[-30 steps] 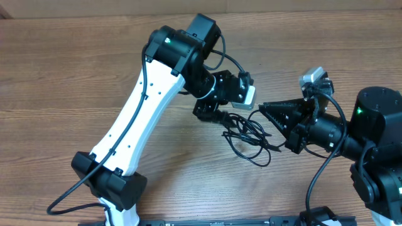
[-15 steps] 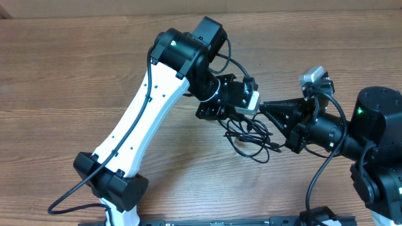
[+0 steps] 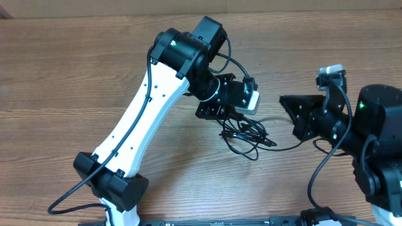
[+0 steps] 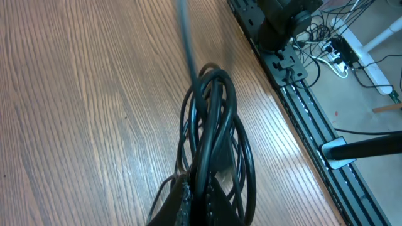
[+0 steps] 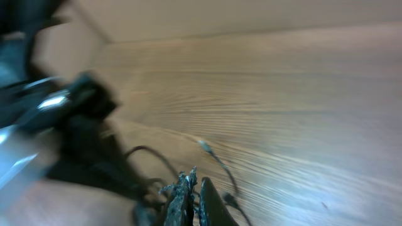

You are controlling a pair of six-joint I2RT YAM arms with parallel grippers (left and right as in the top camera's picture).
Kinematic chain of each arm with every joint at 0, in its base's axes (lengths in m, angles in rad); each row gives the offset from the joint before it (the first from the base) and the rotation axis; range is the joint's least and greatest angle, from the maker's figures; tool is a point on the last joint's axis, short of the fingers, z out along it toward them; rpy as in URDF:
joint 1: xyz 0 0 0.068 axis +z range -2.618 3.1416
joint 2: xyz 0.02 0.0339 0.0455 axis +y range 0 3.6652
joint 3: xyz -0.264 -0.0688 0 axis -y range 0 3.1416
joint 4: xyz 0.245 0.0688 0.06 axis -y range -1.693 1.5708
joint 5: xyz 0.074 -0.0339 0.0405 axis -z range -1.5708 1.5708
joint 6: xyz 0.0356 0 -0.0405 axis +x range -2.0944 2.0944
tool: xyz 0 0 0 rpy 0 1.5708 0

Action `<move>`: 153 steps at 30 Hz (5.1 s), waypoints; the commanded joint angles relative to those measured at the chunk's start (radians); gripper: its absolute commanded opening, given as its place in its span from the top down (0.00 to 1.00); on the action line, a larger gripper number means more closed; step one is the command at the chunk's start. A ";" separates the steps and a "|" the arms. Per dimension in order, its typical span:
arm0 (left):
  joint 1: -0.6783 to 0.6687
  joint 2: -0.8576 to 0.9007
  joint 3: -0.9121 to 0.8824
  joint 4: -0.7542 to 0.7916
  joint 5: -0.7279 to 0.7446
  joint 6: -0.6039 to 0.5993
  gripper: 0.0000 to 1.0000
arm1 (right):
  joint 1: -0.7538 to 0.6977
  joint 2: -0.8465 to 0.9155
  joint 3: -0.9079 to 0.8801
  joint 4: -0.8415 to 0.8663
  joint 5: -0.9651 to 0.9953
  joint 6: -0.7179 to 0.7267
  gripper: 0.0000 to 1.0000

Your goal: Untangle cables

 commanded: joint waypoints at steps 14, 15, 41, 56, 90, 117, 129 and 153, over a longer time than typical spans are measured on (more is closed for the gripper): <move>-0.005 -0.011 0.006 -0.002 0.012 0.016 0.96 | -0.078 0.109 0.026 -0.095 0.026 -0.098 0.88; -0.005 -0.011 0.006 -0.003 0.005 0.016 0.96 | -0.078 0.111 0.023 -0.097 -0.034 -0.172 0.79; -0.005 -0.011 0.006 0.002 -0.035 0.011 0.96 | -0.078 0.278 -0.032 -0.377 -0.419 -0.839 0.96; -0.005 -0.011 0.006 -0.030 -0.098 -0.060 0.96 | -0.223 0.260 0.002 -0.207 -0.570 -0.541 0.96; -0.005 -0.011 0.006 -0.011 -0.058 -0.061 0.96 | -0.628 0.260 0.002 -0.389 -0.645 -0.583 0.01; -0.005 -0.011 0.006 0.773 0.180 -1.056 0.96 | -0.623 0.260 -0.020 -0.592 -0.634 -0.806 0.06; -0.006 -0.011 0.006 0.962 0.177 -1.231 0.96 | -0.478 0.262 -0.030 -0.584 -0.635 -0.805 0.13; -0.006 -0.011 0.006 1.037 0.147 -1.288 0.96 | -0.229 0.388 -0.030 -0.133 -0.421 -0.137 0.09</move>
